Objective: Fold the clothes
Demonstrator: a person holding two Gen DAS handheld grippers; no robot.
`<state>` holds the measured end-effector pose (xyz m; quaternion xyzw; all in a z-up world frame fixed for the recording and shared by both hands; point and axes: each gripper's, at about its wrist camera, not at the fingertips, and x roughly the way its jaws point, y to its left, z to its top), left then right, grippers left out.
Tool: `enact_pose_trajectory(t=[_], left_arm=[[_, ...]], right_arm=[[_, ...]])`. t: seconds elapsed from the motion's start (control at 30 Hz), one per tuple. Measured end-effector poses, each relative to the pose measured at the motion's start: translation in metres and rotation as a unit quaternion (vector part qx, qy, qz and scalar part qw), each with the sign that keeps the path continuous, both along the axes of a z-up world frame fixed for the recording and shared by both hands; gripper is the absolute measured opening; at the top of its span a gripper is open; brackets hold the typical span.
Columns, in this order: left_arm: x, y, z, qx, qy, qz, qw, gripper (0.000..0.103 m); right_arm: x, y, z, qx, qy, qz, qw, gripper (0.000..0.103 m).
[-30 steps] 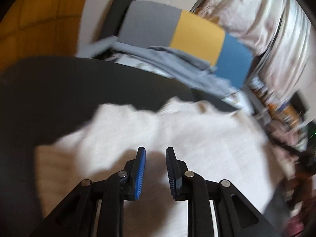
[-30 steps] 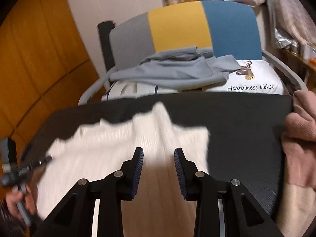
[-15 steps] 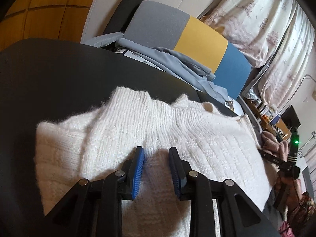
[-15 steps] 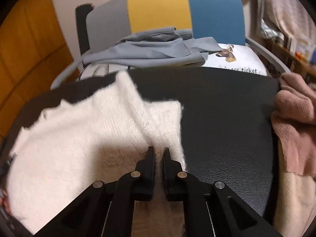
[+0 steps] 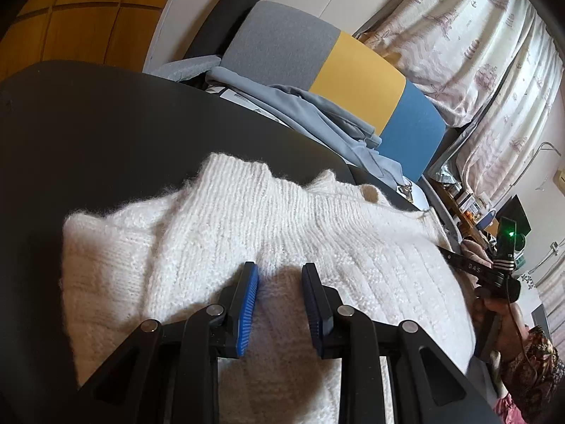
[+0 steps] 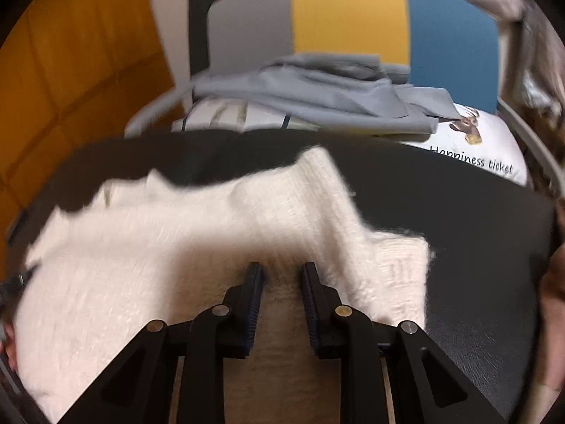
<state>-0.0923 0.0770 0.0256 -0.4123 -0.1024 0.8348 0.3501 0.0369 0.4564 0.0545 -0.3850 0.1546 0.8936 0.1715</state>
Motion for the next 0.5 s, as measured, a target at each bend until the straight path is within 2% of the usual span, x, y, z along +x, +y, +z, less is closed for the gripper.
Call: enact_pose_trajectory(t=[0.07,0.13,0.27,0.43,0.5], left_arm=[[-0.003,-0.002,-0.002,0.009,-0.006,-0.002,0.9999,0.026],[-0.007,-0.002,-0.002,0.009,-0.012,-0.007,0.9999,0.025],[-0.003,-0.004,0.006,-0.003,-0.010,-0.012,0.9999,0.025],[0.027,-0.022,0.005,-0.027,0.026,-0.011,0.9992,0.025],[0.037,-0.032,0.008,-0.023,0.026,-0.003,0.9994,0.025]], right_arm=[[0.006,0.006,-0.004,0.000,0.007,-0.015,1.000,0.017],[0.007,0.000,-0.004,0.020,0.003,-0.009,1.000,0.017],[0.014,-0.009,-0.002,0.040,-0.006,-0.010,0.999,0.018],[0.053,-0.012,-0.002,0.018,-0.002,-0.034,0.999,0.018],[0.077,-0.013,-0.003,0.001,0.005,-0.046,0.999,0.018]])
